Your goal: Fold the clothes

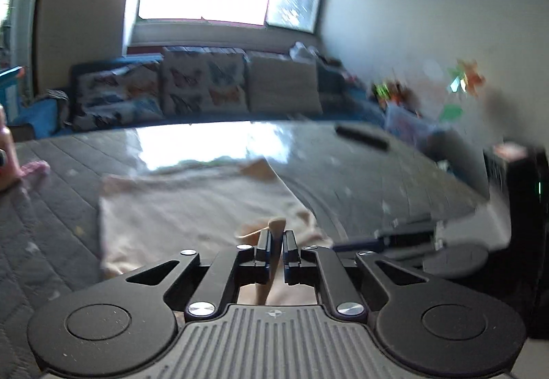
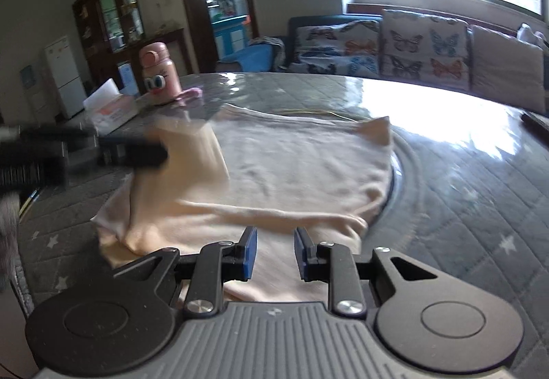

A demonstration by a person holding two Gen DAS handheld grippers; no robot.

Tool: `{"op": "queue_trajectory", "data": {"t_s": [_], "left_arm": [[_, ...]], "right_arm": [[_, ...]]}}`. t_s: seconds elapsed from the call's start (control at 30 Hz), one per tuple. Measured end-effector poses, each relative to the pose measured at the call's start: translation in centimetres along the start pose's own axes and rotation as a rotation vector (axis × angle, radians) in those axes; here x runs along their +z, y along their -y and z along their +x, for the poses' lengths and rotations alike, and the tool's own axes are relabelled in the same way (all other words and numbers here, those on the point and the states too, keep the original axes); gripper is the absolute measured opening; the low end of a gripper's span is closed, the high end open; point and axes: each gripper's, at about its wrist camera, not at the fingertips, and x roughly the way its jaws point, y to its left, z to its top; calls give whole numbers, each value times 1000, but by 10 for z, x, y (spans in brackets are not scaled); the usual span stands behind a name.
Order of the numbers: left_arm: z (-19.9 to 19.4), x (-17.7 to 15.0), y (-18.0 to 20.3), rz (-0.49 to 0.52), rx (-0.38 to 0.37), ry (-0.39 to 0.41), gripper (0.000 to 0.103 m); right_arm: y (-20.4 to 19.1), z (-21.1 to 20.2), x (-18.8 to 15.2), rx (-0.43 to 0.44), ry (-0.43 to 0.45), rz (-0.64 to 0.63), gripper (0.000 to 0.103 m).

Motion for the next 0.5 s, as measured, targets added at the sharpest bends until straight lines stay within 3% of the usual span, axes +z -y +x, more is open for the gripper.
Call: {"op": "queue_trajectory", "data": {"t_s": [0.07, 0.13, 0.3, 0.5], "left_arm": [[-4, -7, 3, 17, -8, -13, 18], [-9, -13, -1, 30, -1, -15, 37], [-28, -30, -31, 25, 85, -26, 44], [-47, -56, -81, -27, 232, -96, 46]], "right_arm": [[5, -1, -2, -5, -2, 19, 23], [10, -2, -5, -9, -3, 38, 23], [10, 4, -4, 21, -8, 62, 23], [8, 4, -5, 36, -34, 64, 24]]}}
